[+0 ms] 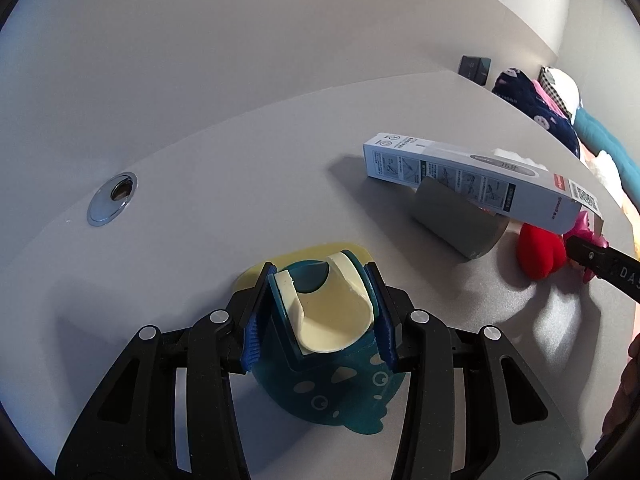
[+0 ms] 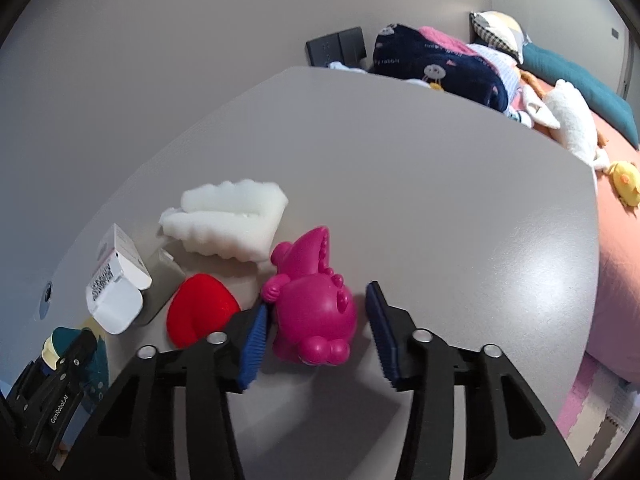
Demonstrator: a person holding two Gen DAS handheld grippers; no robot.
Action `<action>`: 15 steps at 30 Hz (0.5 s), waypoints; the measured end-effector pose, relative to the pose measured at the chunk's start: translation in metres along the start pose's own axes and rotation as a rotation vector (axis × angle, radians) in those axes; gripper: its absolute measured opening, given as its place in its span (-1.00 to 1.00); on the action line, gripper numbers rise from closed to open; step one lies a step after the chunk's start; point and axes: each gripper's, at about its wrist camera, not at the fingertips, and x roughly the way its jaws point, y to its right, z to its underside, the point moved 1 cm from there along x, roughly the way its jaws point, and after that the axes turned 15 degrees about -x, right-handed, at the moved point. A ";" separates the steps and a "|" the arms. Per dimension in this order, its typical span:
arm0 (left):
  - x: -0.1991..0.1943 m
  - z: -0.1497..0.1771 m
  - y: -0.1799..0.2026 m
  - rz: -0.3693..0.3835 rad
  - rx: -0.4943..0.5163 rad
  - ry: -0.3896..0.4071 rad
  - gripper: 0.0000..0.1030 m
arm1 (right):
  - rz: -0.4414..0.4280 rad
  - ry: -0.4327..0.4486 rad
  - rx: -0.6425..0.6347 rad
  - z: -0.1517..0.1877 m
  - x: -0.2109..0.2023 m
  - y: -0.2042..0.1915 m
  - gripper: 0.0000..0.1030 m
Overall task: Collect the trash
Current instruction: 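Grasp the pink plush dinosaur with the right gripper while the left holds the teal toy, then carry the teal toy and pink dinosaur over the black bin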
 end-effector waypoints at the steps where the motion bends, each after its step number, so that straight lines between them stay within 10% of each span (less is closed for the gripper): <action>1: 0.001 0.000 0.001 0.001 0.002 -0.001 -0.15 | 0.007 -0.002 -0.005 0.001 0.000 0.000 -0.18; 15: -0.008 0.004 0.017 0.024 0.043 0.004 -0.15 | -0.029 0.015 0.018 0.030 -0.025 0.006 -0.19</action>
